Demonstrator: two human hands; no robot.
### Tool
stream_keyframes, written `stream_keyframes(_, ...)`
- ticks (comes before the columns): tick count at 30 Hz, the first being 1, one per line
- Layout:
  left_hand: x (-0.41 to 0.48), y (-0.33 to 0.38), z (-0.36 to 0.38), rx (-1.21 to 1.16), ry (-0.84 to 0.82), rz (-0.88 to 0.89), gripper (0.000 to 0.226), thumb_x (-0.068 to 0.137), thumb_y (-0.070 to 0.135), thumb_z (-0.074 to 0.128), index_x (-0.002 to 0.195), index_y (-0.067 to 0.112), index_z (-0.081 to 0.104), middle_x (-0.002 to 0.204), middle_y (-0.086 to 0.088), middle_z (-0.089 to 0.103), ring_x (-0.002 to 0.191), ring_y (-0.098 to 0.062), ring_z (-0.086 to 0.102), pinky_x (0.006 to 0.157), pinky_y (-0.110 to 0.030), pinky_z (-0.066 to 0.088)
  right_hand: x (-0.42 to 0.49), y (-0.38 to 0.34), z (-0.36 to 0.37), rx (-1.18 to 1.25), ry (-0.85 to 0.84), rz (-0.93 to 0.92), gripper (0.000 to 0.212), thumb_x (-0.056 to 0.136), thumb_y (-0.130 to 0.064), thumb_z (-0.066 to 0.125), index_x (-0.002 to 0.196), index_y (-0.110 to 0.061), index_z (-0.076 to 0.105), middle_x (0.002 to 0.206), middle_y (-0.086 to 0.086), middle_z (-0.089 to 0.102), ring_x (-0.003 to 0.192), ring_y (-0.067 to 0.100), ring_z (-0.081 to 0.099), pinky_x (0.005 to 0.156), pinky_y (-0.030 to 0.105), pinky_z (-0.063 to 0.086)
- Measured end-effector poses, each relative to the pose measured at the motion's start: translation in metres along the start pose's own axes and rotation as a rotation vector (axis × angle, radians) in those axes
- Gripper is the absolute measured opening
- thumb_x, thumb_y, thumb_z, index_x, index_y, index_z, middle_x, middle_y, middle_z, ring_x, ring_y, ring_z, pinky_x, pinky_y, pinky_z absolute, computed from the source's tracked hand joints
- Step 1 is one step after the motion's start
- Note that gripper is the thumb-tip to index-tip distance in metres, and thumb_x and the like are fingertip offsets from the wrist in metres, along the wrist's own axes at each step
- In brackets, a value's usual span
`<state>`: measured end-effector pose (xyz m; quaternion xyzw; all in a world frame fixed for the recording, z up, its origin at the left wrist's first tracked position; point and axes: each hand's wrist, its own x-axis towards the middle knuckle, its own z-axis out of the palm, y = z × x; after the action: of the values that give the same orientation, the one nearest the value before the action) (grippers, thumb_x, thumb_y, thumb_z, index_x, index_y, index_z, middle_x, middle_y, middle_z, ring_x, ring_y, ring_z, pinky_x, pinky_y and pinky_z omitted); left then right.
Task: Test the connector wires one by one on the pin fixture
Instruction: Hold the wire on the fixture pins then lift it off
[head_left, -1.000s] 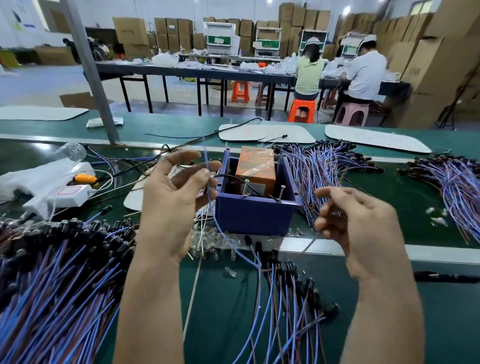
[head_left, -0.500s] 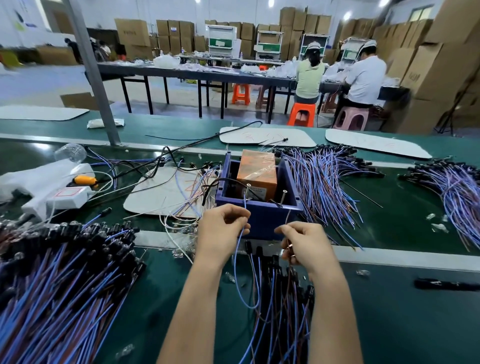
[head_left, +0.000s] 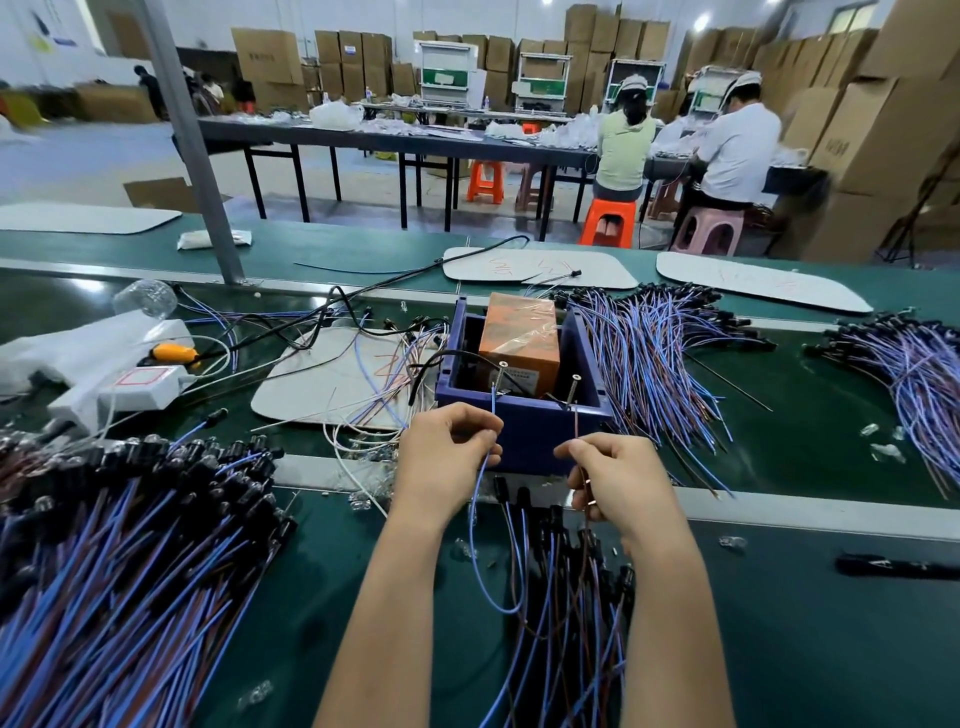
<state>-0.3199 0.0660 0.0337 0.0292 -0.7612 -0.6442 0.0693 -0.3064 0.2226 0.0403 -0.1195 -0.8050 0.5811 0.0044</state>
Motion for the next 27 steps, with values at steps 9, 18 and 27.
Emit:
stream_keyframes(9, -0.0009, -0.0002, 0.0003, 0.013, -0.007, -0.018, 0.023, 0.088, -0.006, 0.059, 0.078, 0.012, 0.069, 0.079, -0.010, 0.070, 0.063, -0.012, 0.067, 0.065, -0.020, 0.057, 0.0022, 0.0018, 0.0033, 0.016, 0.008, -0.015, 0.023, 0.095, -0.009, 0.051, 0.082, -0.014, 0.069, 0.055, 0.001, 0.054, 0.036, 0.007, 0.046, 0.036, 0.016, 0.034)
stream_keyframes(18, -0.0041, 0.0031, -0.0023, 0.079, -0.038, -0.027, 0.023, 0.087, -0.006, 0.060, 0.082, 0.015, 0.069, 0.084, -0.004, 0.069, 0.067, -0.010, 0.070, 0.073, -0.030, 0.060, 0.0007, 0.0009, 0.0033, 0.038, -0.004, 0.015, 0.023, 0.097, -0.010, 0.050, 0.084, -0.007, 0.069, 0.055, 0.002, 0.051, 0.042, 0.008, 0.045, 0.036, 0.013, 0.034)
stream_keyframes(27, -0.0059, 0.0046, -0.0034, 0.117, -0.048, -0.053, 0.024, 0.087, -0.005, 0.061, 0.082, 0.018, 0.068, 0.086, -0.002, 0.069, 0.070, -0.012, 0.070, 0.075, -0.033, 0.060, 0.0001, 0.0006, 0.0030, 0.025, -0.016, 0.022, 0.024, 0.098, -0.011, 0.050, 0.083, -0.011, 0.068, 0.057, 0.003, 0.051, 0.049, 0.011, 0.046, 0.040, 0.015, 0.036)
